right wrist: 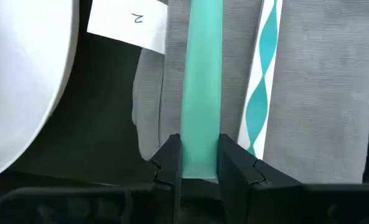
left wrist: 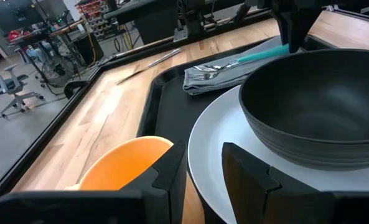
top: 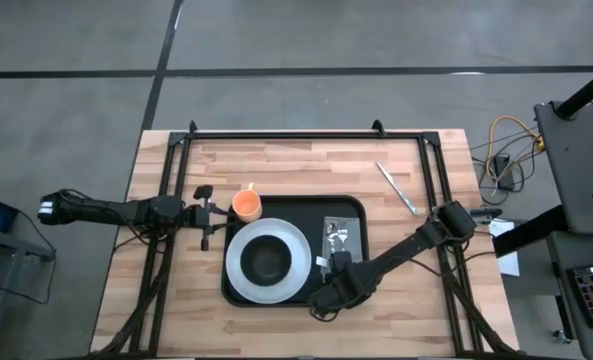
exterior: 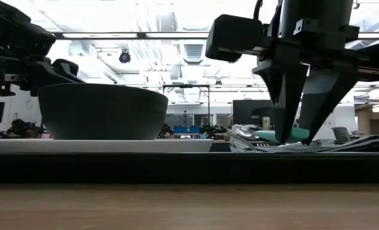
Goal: Set up tray
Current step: Put the blue spoon on the left side of the gray napkin
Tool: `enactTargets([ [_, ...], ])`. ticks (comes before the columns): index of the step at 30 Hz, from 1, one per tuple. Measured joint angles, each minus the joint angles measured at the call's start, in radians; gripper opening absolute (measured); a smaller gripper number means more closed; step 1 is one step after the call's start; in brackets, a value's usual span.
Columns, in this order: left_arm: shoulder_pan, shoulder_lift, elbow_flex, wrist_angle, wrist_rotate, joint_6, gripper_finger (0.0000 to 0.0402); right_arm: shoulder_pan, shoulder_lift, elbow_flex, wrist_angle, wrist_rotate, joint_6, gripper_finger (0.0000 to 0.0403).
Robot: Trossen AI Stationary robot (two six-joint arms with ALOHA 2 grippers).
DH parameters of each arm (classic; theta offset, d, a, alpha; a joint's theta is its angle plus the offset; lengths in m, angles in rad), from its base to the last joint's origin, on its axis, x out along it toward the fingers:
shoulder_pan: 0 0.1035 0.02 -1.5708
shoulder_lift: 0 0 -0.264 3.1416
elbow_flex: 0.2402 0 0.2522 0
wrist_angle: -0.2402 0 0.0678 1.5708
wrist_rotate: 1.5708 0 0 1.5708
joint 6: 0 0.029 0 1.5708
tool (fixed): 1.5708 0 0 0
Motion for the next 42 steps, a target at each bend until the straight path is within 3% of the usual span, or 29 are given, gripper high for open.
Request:
enactTargets([
  [35, 0.000, 0.000, 0.000, 0.000, 0.000, 0.000, 0.0084, -0.024, 0.000, -0.094, 0.115, -0.036, -0.031, 0.0059],
  [42, 0.000, 0.000, 0.000, 0.000, 0.000, 0.000, 0.0084, -0.024, 0.000, -0.094, 0.119, -0.036, -0.035, 0.0087],
])
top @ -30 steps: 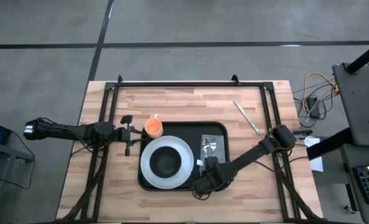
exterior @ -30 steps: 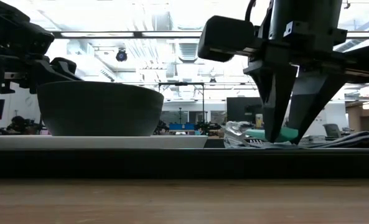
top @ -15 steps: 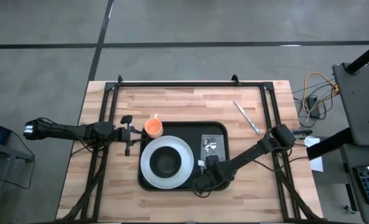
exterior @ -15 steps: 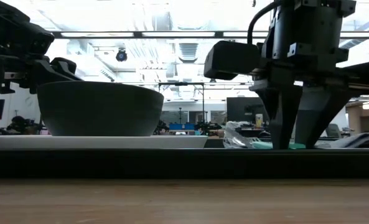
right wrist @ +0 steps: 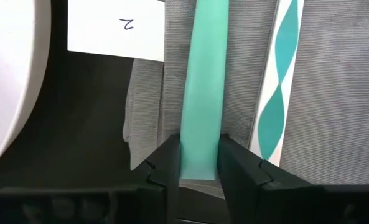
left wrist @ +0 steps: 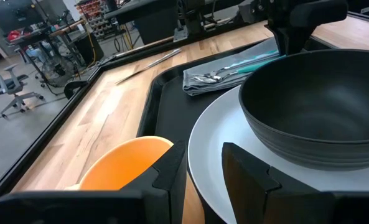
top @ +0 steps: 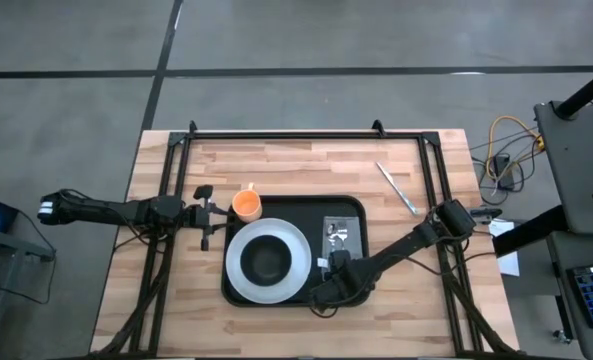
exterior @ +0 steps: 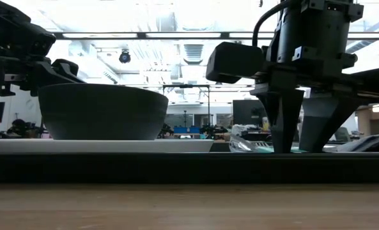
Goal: Set up tray
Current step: Put the blue spoon on the left side of the gray napkin
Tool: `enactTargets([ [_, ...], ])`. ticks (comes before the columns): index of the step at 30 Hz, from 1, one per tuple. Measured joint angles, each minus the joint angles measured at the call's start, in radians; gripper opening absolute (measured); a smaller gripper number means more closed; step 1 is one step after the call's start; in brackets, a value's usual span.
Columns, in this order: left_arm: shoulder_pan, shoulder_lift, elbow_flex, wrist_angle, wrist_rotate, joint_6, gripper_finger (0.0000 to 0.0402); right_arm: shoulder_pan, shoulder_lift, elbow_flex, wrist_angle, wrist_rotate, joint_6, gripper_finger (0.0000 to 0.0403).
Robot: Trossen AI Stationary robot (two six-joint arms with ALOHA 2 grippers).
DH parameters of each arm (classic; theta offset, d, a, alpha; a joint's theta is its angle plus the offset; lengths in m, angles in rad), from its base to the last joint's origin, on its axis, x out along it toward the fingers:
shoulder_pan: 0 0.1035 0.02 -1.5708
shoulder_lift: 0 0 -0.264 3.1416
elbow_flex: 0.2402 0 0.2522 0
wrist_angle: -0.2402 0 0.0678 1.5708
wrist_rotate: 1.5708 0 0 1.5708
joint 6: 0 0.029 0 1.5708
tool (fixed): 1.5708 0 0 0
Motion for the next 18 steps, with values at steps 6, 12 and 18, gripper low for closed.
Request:
enactTargets([
  [6, 0.000, 0.000, 0.000, 0.000, 0.000, 0.000, 0.0084, 0.000, 0.000, 0.006, 0.001, 0.000, -0.021, 0.0105],
  [12, 0.000, 0.000, 0.000, 0.000, 0.000, 0.000, 0.0084, 0.000, -0.006, 0.027, -0.026, 0.008, -0.023, 0.0105],
  [18, 0.000, 0.000, 0.000, 0.000, 0.000, 0.000, 0.0084, 0.000, -0.013, 0.079, -0.135, 0.014, -0.019, 0.0110],
])
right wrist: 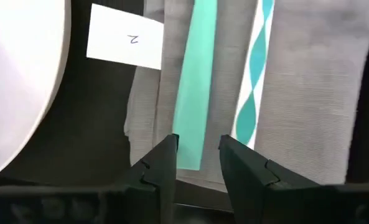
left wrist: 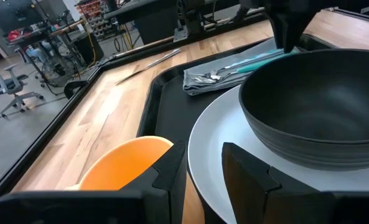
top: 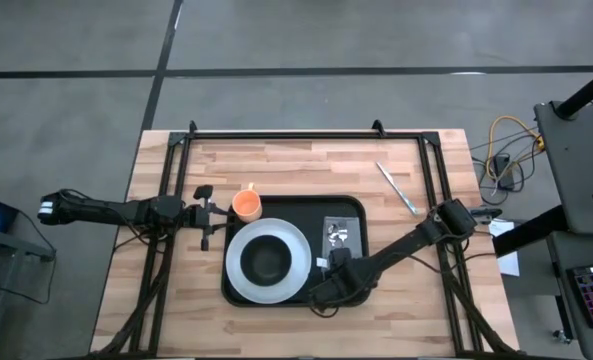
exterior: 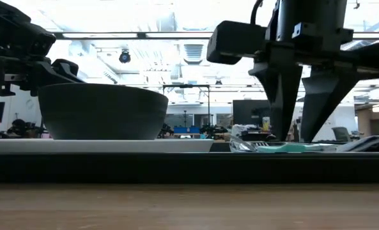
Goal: Set up tray
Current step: Put the blue spoon on the left side of the gray napkin, then put the blue knife on the right side of the gray napkin
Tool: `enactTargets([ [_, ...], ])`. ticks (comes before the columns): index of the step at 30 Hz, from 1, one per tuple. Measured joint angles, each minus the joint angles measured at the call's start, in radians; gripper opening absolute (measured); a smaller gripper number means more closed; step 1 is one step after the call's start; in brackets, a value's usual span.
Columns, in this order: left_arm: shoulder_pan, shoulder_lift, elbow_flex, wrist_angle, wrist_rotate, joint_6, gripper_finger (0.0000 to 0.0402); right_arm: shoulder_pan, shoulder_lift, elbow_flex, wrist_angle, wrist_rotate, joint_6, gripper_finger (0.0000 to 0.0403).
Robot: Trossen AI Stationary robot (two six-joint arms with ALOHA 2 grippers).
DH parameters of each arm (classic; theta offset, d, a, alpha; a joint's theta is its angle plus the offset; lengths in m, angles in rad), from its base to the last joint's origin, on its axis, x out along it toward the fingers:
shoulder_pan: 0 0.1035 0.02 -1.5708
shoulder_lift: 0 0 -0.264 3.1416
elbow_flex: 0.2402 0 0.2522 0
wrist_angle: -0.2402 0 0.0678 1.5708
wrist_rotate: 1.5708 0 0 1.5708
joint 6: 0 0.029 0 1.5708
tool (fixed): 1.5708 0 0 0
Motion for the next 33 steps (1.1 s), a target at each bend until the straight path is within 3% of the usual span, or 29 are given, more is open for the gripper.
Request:
enactTargets([
  [19, 0.000, 0.000, 0.000, 0.000, 0.000, 0.000, 0.0084, -0.023, -0.103, 0.021, -0.301, 0.033, -0.070, 0.0121],
  [24, 0.000, 0.001, 0.000, 0.000, 0.000, 0.000, 0.0084, -0.032, -0.231, -0.073, -0.339, 0.137, -0.082, 0.0136],
  [33, 0.000, 0.000, 0.000, 0.000, 0.000, 0.000, 0.0084, -0.048, -0.497, -0.363, -0.228, 0.136, -0.101, 0.0167],
])
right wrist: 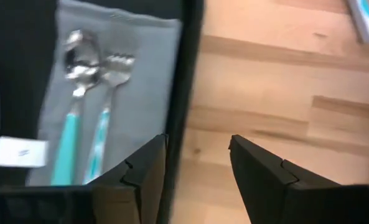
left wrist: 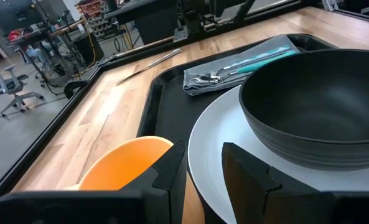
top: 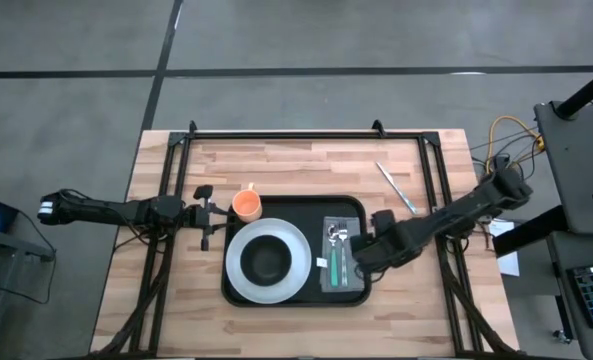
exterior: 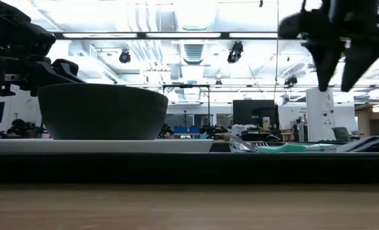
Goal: Set up tray
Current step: Put the blue knife on the right side of the gray napkin
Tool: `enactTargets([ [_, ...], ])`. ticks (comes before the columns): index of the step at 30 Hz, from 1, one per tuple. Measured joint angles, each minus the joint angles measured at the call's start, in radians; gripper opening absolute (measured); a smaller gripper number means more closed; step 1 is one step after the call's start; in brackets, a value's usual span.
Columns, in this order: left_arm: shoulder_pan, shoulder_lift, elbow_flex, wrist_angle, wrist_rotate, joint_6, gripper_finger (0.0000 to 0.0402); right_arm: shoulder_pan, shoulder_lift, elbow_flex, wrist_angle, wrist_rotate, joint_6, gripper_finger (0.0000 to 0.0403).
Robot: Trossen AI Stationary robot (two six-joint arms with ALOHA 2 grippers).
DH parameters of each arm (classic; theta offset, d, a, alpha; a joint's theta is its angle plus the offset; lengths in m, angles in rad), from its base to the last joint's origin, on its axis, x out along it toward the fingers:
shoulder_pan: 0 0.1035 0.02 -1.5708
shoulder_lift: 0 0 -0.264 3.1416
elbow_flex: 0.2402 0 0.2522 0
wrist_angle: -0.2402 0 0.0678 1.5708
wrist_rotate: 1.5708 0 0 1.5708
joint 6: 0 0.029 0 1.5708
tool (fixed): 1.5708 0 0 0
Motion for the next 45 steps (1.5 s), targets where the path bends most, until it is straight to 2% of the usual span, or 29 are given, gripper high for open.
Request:
enactTargets([
  [12, 0.000, 0.000, 0.000, 0.000, 0.000, 0.000, 0.0084, -0.008, -0.232, -0.328, 0.064, -0.004, -0.012, 0.0178],
  [23, 0.000, 0.000, 0.000, 0.000, 0.000, 0.000, 0.0084, -0.053, -0.475, -0.518, 0.101, -0.003, -0.124, 0.0176],
  [31, 0.000, 0.000, 0.000, 0.000, 0.000, 0.000, 0.0084, -0.261, -0.577, -0.533, 0.116, -0.030, -0.290, 0.0173],
  [37, 0.000, 0.000, 0.000, 0.000, 0.000, 0.000, 0.0084, -0.488, -0.584, -0.542, 0.143, -0.117, -0.500, 0.0174],
  [45, 0.000, 0.000, 0.000, 0.000, 0.000, 0.000, 0.0084, -0.782, -0.579, -0.543, 0.143, -0.111, -0.825, 0.0173],
])
